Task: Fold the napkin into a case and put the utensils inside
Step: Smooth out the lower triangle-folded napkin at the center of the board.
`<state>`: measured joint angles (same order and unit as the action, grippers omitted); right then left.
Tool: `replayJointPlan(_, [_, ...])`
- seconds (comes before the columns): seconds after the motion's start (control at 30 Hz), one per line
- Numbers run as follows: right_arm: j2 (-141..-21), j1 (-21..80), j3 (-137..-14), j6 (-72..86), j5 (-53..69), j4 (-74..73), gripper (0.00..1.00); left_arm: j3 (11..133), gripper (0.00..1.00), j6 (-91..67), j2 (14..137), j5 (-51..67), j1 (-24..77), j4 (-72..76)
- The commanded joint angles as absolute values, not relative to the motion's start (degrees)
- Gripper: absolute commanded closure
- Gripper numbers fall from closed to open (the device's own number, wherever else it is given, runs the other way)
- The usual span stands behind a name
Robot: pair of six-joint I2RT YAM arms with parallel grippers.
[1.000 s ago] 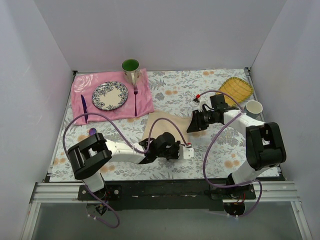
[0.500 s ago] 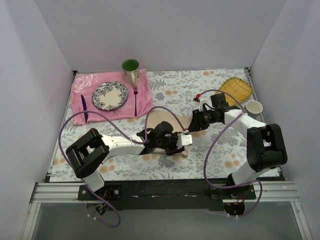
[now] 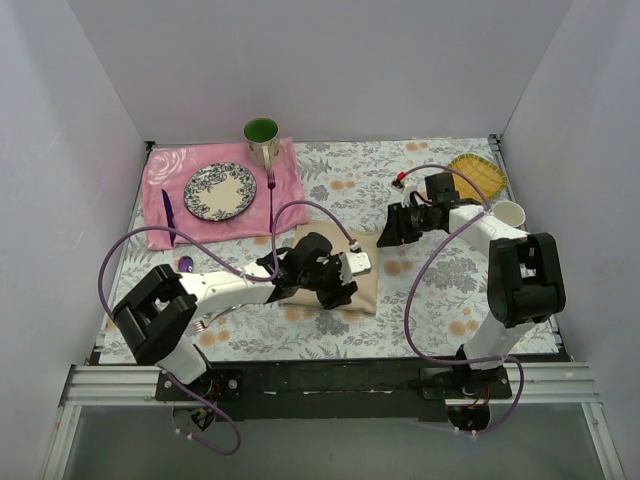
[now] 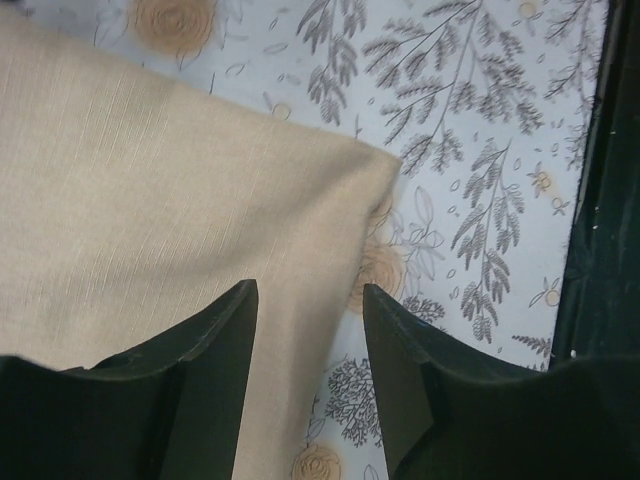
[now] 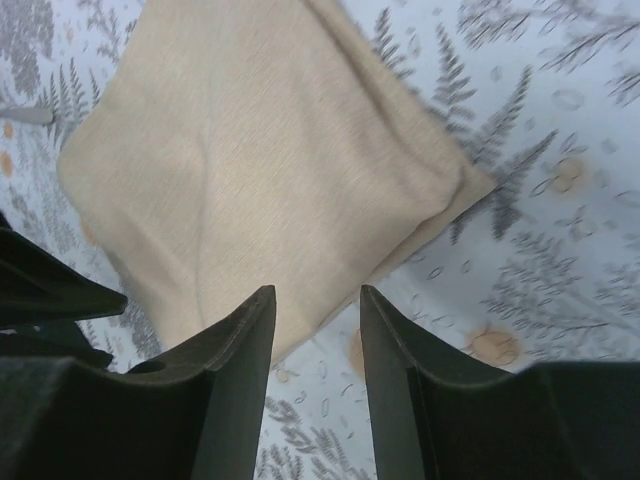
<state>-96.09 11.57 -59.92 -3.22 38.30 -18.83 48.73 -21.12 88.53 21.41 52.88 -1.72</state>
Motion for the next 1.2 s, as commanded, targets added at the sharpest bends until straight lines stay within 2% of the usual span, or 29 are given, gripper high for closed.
replayJointPlan(0.0, [-100.01, 10.72, -66.44, -3.61, 38.58, -14.77, 0.51, 52.03, 0.52, -25.66, 90.69, 22.76, 48.80, -8.34])
replayJointPlan(0.07, [-101.59, 10.90, -66.71, -2.55, 38.93, -12.23, 0.49, 52.64, 0.49, -26.10, 91.58, 24.34, 47.64, -9.83])
replayJointPlan(0.4, [-107.66, 11.78, -66.89, -2.46, 36.91, -8.96, 0.48, 54.76, 0.50, -22.42, 96.50, 26.37, 45.88, -17.92])
replayJointPlan(0.5, [-107.06, 11.95, -65.22, -3.60, 38.23, -10.11, 0.52, 54.32, 0.52, -19.78, 96.94, 27.15, 45.01, -20.47])
replayJointPlan(0.63, [-102.23, 12.13, -59.07, -4.74, 39.11, -10.46, 0.64, 52.13, 0.53, -15.83, 93.35, 29.08, 43.77, -22.32])
replayJointPlan(0.83, [-92.39, 12.48, -49.14, -7.03, 42.18, -14.32, 0.69, 46.06, 0.54, -4.41, 84.56, 31.11, 43.07, -27.68])
replayJointPlan(1.0, [-85.44, 12.57, -46.76, -6.60, 45.09, -17.40, 0.64, 44.48, 0.52, -0.35, 76.74, 35.77, 40.70, -31.03])
replayJointPlan(1.07, [-83.94, 12.57, -48.33, -5.28, 43.61, -16.09, 0.61, 43.95, 0.47, -2.88, 72.26, 36.30, 40.69, -27.28])
replayJointPlan(1.17, [-86.90, 12.57, -51.84, -1.15, 39.40, -12.14, 0.53, 46.22, 0.45, -8.69, 73.55, 36.21, 40.69, -24.61])
